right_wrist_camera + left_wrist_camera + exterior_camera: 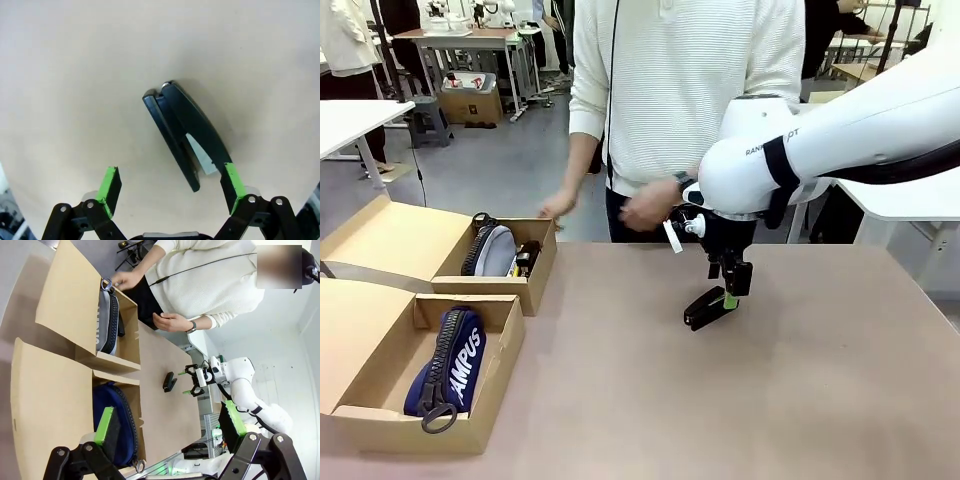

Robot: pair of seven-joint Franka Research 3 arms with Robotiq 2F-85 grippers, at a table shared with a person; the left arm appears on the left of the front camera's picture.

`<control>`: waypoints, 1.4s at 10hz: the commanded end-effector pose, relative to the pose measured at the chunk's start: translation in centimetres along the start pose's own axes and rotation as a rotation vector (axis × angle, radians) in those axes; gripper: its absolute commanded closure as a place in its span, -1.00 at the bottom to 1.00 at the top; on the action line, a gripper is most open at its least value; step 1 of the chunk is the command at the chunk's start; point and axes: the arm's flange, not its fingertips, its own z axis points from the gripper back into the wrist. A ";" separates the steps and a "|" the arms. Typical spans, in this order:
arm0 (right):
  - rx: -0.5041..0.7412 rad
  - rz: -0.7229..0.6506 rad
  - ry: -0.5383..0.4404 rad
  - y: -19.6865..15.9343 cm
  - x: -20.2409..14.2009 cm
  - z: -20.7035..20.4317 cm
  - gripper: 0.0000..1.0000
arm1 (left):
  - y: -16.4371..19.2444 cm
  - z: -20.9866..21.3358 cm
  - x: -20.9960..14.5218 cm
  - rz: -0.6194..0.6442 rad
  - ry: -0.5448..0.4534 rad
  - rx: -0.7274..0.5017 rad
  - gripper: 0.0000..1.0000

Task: Place items inside the box.
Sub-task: Pick up a Pencil pouch or Stapler and place it inside the Mailer Box closest to the robot.

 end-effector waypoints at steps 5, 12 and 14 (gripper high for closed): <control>-0.050 0.189 0.022 -0.7 1.2 -3.6 -1.00 | 0.0 0.0 0.0 -0.021 -0.018 -0.028 -1.00; -0.009 0.245 0.033 -0.3 1.0 -5.4 0.51 | 0.0 0.0 0.0 -0.021 -0.018 -0.028 -1.00; 0.003 0.247 0.038 -0.1 0.6 -5.5 1.00 | 0.0 0.0 0.0 -0.021 -0.018 -0.028 -1.00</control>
